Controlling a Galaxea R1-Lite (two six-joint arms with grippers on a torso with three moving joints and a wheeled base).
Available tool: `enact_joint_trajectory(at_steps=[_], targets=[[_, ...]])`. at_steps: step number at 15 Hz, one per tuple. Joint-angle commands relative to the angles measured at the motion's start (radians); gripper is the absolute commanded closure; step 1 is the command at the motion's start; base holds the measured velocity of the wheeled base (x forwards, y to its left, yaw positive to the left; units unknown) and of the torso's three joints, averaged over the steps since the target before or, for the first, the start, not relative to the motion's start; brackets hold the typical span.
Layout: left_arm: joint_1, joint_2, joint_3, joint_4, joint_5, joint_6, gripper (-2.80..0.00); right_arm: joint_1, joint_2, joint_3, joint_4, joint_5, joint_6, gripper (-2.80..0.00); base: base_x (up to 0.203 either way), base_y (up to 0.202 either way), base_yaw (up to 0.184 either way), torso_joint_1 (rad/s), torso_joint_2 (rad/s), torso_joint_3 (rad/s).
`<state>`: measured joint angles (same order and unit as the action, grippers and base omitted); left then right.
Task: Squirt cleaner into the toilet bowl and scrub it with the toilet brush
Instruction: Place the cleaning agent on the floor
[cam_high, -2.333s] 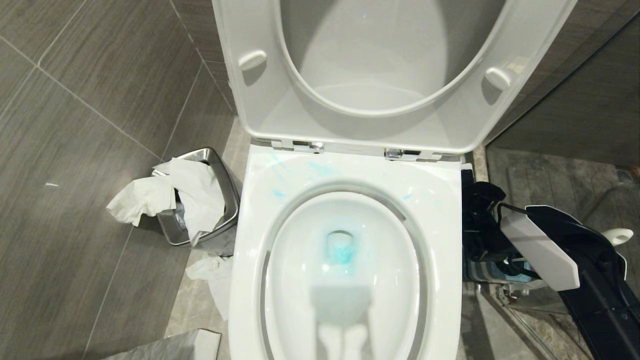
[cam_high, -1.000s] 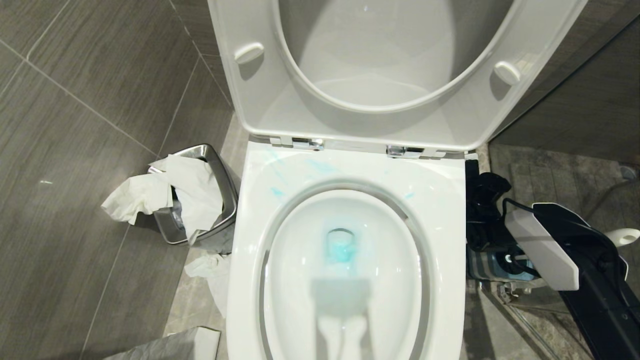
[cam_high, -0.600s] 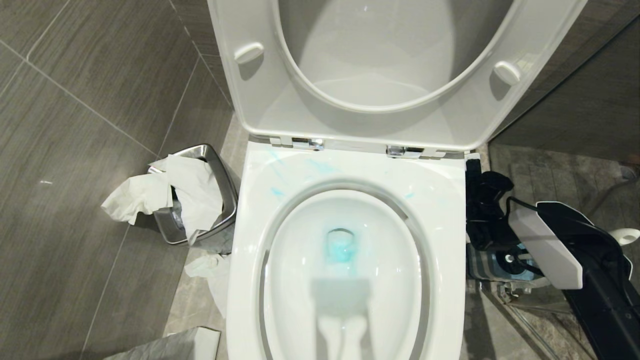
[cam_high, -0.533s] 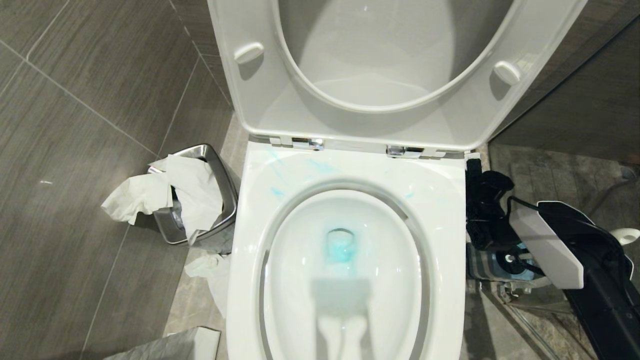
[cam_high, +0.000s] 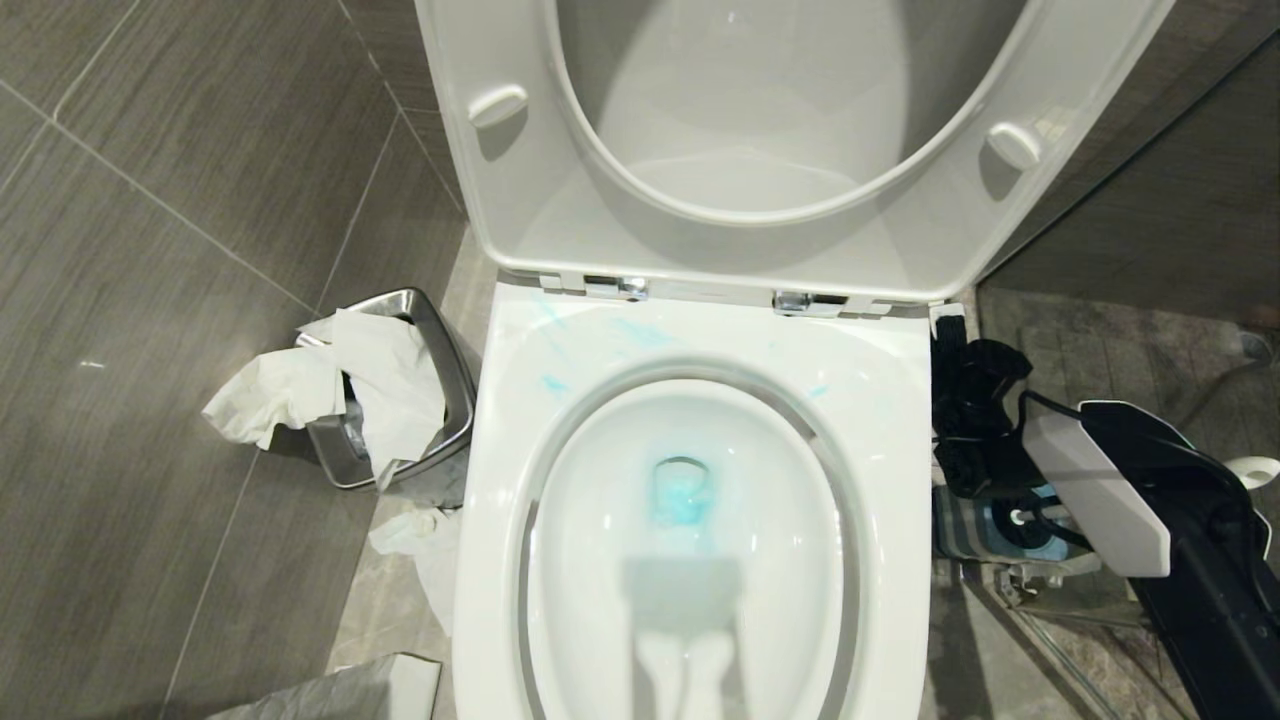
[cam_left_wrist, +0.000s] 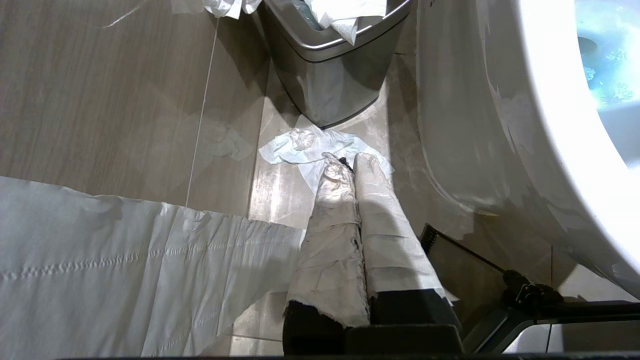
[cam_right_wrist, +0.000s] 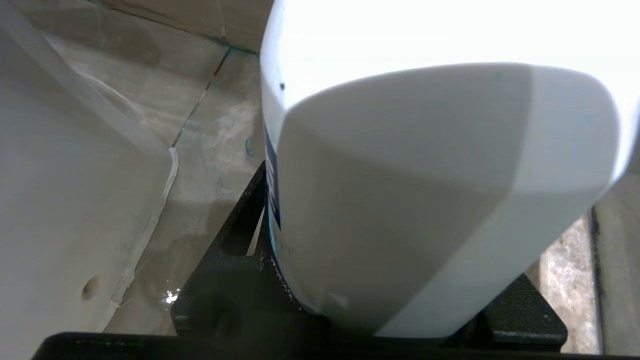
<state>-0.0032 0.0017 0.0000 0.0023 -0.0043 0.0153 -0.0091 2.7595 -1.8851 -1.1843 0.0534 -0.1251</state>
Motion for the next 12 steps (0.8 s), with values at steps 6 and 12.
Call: enact_joint_trajectory(at_steps=[6, 12], targets=[[0.000, 0.001, 0.000, -0.001, 0.000, 0.000, 0.00, 0.000, 0.041, -0.078, 0.004, 0.002, -0.001, 0.00, 0.000, 0.000, 0.000, 0.000, 0.00, 0.000], [0.000, 0.001, 0.000, -0.001, -0.002, 0.002, 0.00, 0.000, 0.054, -0.089, 0.015, 0.011, 0.002, 0.00, 0.000, 0.000, 0.000, 0.000, 0.00, 0.000]])
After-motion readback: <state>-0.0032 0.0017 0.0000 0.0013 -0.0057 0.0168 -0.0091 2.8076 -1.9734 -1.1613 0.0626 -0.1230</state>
